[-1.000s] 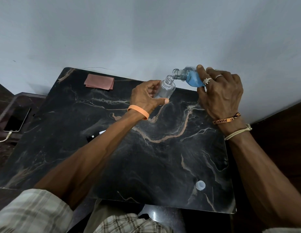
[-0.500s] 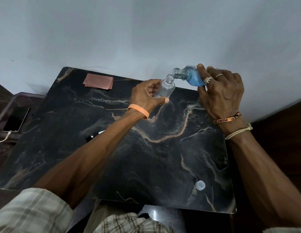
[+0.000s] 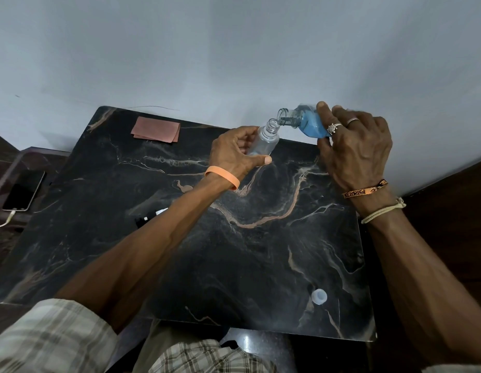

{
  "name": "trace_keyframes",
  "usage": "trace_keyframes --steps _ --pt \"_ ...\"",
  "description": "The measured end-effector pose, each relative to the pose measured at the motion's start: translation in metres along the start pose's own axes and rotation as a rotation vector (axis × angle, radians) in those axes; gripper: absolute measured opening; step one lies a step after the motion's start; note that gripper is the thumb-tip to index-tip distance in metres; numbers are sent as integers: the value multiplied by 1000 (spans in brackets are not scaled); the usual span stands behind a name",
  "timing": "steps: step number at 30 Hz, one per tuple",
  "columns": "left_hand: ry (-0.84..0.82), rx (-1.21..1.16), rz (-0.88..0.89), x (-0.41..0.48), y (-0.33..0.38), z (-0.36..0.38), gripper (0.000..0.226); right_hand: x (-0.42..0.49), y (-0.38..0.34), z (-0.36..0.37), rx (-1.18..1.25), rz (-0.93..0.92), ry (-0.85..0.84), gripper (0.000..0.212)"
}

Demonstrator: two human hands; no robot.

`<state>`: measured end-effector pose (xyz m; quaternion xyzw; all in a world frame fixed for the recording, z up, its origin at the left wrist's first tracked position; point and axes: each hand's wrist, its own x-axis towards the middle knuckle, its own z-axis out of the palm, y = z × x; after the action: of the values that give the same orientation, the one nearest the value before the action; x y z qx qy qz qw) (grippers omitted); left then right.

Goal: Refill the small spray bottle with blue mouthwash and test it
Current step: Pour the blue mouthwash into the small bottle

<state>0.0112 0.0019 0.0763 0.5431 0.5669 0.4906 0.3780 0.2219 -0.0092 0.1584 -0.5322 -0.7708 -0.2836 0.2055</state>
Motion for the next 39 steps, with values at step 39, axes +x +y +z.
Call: trace_keyframes --steps 39 --pt "11 -33 3 0 -1 -2 68 1 -1 -2 -28 -39 64 46"
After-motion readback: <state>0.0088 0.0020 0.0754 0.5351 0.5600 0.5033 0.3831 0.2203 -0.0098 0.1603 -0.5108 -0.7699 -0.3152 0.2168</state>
